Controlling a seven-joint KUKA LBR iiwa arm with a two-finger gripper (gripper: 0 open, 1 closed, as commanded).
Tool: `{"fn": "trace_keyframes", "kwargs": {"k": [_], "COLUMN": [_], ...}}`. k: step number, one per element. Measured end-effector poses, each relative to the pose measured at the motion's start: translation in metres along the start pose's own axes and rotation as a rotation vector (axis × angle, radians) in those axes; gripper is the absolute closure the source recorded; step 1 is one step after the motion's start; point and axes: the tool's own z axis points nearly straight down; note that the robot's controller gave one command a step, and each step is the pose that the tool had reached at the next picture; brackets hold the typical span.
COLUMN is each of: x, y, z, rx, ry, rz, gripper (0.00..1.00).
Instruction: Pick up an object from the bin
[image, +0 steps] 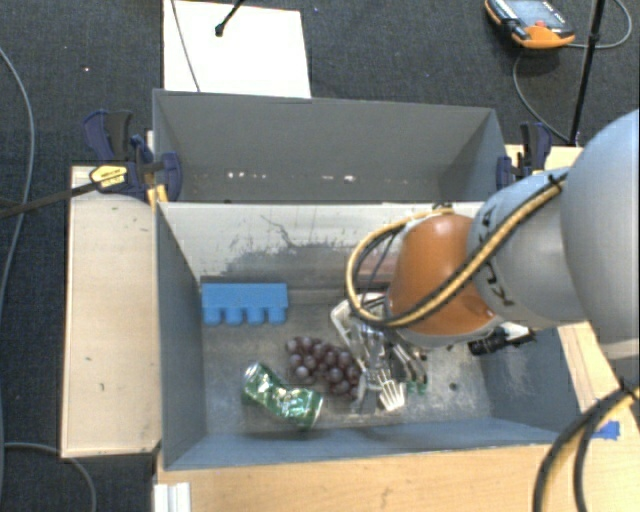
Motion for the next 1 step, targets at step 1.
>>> {"fn": "trace_keyframes", "kwargs": {"k": [1], "x": [-0.0005], "y": [-0.008], "z": [-0.0181], "rx": [0.006], "ry": [0.002], "rz": [0.116], "gripper": [0.0]}}
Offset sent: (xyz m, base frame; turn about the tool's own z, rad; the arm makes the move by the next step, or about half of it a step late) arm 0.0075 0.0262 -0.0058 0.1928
